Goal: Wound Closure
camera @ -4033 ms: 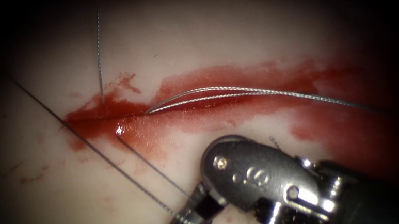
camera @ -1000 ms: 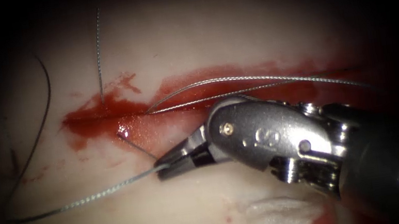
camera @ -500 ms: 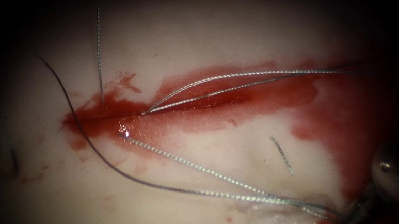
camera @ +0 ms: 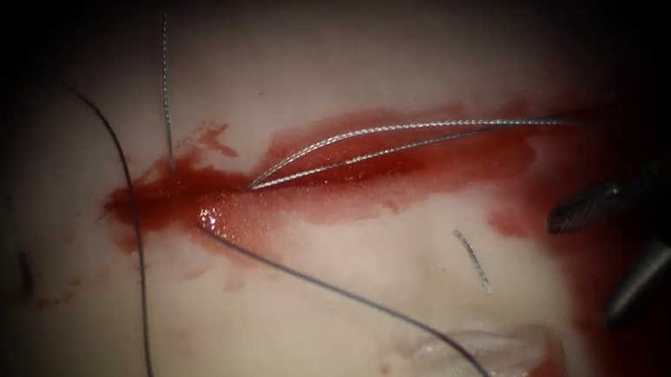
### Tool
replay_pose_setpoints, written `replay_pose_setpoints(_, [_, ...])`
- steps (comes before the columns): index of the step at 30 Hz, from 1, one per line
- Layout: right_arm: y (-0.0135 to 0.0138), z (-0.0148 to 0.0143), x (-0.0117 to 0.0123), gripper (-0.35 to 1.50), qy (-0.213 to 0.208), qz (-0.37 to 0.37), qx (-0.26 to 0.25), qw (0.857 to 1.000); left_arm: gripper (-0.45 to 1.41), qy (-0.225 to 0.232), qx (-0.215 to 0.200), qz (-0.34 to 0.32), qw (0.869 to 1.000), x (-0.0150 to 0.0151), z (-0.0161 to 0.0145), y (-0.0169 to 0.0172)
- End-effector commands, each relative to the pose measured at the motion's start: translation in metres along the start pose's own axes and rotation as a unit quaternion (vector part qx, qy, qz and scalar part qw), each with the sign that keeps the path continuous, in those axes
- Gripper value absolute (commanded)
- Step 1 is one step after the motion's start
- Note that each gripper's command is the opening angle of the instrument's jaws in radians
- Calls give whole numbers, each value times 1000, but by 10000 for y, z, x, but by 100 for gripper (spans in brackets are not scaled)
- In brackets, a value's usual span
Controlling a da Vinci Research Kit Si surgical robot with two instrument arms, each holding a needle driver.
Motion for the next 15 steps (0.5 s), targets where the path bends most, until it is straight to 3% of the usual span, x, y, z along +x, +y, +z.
replay_pose_setpoints(1, [15, -3, 37, 39, 12, 21, -33, 999, -45, -2, 1, 2, 1000, -12, 4, -2])
replay_pose_setpoints(2, [18, -1, 46, 36, 14, 35, -52, 998, -45, -3, 1, 2, 1000, -12, 5, -2])
replay_pose_setpoints(3, [21, 3, 56, 61, 17, 52, -73, 996, -45, -3, 1, 3, 1000, -12, 5, -2])
replay_pose_setpoints(5, [24, 22, 67, 84, 17, 87, -107, 990, -45, -2, 2, 3, 1000, -12, 6, -3])
replay_pose_setpoints(6, [24, 22, 67, 84, 17, 87, -107, 990, -45, -2, 2, 3, 1000, -12, 6, -3])
replay_pose_setpoints(7, [23, 45, 68, 81, 18, 151, -121, 981, -45, -2, 2, 3, 1000, -12, 6, -3])
replay_pose_setpoints(9, [22, 73, 66, 44, 15, 198, -116, 973, -45, -2, 1, 3, 1000, -12, 6, -3])
replay_pose_setpoints(12, [22, 116, 59, 73, 0, 259, -64, 964, -45, -2, 2, 3, 1000, -11, 7, -3])
replay_pose_setpoints(15, [22, 153, 48, 81, -7, 297, -55, 953, -45, 0, 4, 0, 1000, -10, 9, -2])
